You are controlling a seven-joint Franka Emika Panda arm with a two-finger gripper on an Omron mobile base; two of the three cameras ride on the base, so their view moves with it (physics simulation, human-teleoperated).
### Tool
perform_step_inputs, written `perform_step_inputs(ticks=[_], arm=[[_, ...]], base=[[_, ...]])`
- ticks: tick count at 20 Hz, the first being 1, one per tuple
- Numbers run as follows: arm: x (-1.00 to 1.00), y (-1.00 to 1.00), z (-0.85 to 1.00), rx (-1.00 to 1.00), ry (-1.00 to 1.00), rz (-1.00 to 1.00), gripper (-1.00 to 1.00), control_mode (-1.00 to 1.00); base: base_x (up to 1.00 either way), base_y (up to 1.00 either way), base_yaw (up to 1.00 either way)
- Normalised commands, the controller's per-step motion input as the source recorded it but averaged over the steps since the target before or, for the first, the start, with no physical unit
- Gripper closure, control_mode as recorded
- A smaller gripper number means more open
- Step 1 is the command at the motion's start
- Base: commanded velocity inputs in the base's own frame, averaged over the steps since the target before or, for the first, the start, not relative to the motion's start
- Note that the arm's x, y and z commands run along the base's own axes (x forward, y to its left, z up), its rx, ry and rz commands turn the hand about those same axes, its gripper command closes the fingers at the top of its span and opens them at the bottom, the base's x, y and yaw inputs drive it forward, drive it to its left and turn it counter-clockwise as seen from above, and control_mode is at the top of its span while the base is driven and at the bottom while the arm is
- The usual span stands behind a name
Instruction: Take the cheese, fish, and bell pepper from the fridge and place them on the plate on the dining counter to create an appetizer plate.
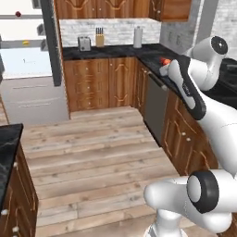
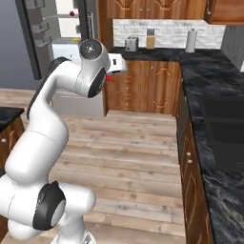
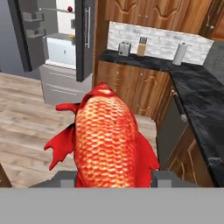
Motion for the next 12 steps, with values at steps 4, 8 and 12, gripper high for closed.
perform_step_inputs(ticks=[4, 8, 12], arm=[[0.0, 0.0, 0.0, 0.0, 0.0, 0.0, 1.0, 1.0], [0.0, 0.0, 0.0, 0.0, 0.0, 0.0, 1.0, 1.0], [0.0, 0.0, 0.0, 0.0, 0.0, 0.0, 1.0, 1.0]], base=[[-1.0, -0.64, -0.01], [-1.0, -0.9, -0.05], [-1.0, -0.81, -0.07]])
